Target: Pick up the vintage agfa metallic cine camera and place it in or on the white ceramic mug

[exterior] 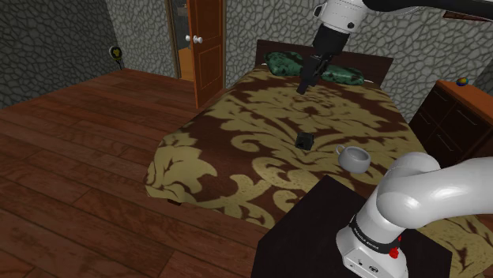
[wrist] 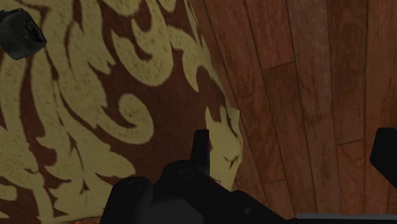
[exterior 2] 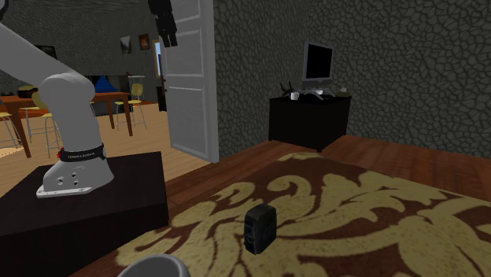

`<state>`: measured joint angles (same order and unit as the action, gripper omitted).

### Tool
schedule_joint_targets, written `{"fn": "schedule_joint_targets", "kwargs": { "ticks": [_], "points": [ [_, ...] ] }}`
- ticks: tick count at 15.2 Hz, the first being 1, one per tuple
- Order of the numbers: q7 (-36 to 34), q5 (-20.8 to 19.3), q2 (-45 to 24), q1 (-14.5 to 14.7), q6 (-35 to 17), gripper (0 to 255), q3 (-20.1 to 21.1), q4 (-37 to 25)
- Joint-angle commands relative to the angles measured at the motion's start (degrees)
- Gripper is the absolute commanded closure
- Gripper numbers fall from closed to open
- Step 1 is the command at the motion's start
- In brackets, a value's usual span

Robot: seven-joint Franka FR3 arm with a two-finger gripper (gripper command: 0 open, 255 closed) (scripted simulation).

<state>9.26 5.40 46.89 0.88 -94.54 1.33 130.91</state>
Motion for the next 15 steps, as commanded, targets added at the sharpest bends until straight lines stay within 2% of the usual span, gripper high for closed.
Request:
{"fn": "schedule_joint_targets", "kwargs": {
  "ticks": [1,8,15],
  "points": [
    [0.0,0.0,0.0,0.0,0.0,0,0.0,0.0],
    [6.93,-3.51,-2.14,-2.35,-8.55,0,-6.23,7.54],
    [13.9,-6.67,-8.01,-4.68,-17.98,0,-12.93,11.98]
  ]
}}
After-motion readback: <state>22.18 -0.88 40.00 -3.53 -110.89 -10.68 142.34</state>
